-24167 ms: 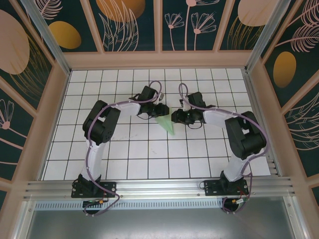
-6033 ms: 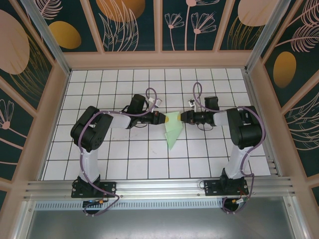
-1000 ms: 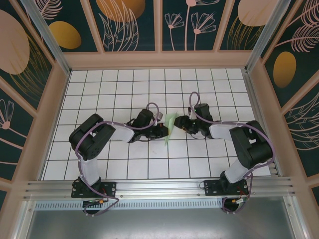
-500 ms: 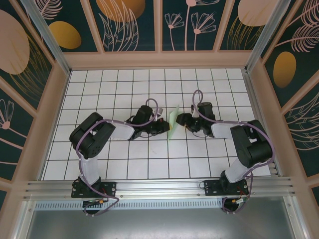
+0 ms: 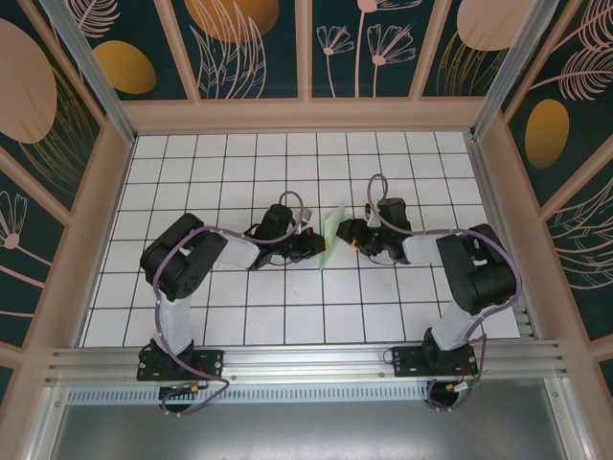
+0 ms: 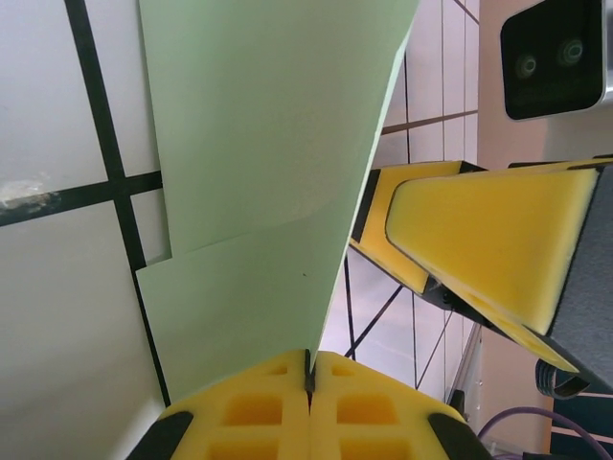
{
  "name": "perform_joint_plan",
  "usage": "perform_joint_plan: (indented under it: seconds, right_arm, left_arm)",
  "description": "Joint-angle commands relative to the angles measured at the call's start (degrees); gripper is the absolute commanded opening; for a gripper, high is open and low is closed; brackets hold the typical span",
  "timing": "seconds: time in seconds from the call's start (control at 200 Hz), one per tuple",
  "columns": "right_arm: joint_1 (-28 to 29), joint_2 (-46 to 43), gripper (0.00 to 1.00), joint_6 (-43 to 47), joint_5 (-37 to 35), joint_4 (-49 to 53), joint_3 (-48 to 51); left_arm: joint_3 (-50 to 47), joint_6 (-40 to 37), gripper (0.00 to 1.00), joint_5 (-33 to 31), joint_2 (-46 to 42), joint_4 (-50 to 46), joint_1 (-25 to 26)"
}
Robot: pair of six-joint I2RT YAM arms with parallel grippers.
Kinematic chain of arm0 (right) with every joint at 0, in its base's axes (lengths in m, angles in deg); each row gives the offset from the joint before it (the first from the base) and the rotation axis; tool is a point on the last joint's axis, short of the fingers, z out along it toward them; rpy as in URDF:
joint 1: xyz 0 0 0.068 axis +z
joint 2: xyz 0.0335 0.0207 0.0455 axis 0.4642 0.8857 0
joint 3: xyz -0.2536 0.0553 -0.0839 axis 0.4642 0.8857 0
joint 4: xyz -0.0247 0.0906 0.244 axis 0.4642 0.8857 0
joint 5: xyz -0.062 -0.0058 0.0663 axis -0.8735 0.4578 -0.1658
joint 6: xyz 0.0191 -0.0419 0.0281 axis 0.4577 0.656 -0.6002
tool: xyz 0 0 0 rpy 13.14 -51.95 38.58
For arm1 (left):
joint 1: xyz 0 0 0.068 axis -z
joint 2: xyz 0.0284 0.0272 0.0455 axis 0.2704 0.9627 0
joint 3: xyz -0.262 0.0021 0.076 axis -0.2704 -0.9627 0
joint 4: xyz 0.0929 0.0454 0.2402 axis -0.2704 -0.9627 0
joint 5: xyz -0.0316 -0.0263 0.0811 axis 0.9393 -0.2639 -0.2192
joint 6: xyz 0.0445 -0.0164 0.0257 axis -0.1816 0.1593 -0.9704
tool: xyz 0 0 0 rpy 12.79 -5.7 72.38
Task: Fold a paper plane with a square sheet of paper (fold left side to right side)
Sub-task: Fold the wing for the fifth time at the center of the table.
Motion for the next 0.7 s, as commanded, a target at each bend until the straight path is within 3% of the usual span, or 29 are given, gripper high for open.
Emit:
perform_joint_plan:
  seconds: [0.0, 0.586, 0.696]
  right_arm:
    - [0.64, 1.83, 0.57, -0.85, 1.13, -1.92, -1.86]
    - [1.22, 7.06, 0.47, -2.21, -3.31, 4.15, -5.37]
    - [1.24, 7.67, 0.44, -1.95, -4.29, 6.41, -6.04]
  left_arm:
    - [0.70, 0.75, 0.00, 1.29, 1.12, 1.87, -0.23]
    - [2.57, -0.67, 0.00, 2.33, 2.19, 0.13, -0.23]
    - [2.83, -1.11, 0.05, 2.30, 1.76, -0.57, -0.26]
